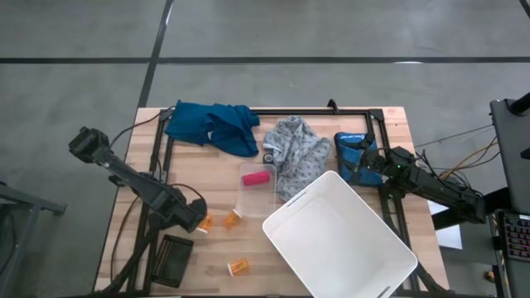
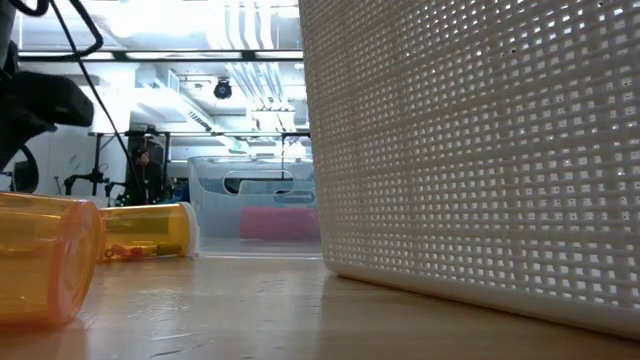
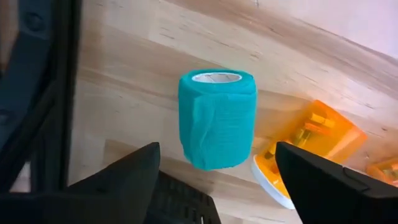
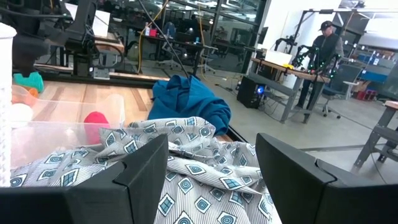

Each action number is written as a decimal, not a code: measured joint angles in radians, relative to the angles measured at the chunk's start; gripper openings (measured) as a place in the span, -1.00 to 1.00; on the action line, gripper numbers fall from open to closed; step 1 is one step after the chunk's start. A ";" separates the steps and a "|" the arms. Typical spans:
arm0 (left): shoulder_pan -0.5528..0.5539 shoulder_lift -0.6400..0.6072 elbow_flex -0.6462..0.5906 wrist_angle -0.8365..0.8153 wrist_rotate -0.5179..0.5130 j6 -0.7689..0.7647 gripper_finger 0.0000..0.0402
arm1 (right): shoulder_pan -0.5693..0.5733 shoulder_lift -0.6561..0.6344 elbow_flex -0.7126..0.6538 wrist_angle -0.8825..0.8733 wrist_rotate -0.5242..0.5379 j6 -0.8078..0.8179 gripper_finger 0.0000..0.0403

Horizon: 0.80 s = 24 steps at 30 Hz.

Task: Pick & Place Medicine items
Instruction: Put the light green bandage into the transparent bin

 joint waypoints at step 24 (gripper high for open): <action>0.004 0.000 -0.187 0.235 -0.004 -0.031 0.68 | 0.000 0.000 0.000 0.000 0.000 0.001 0.19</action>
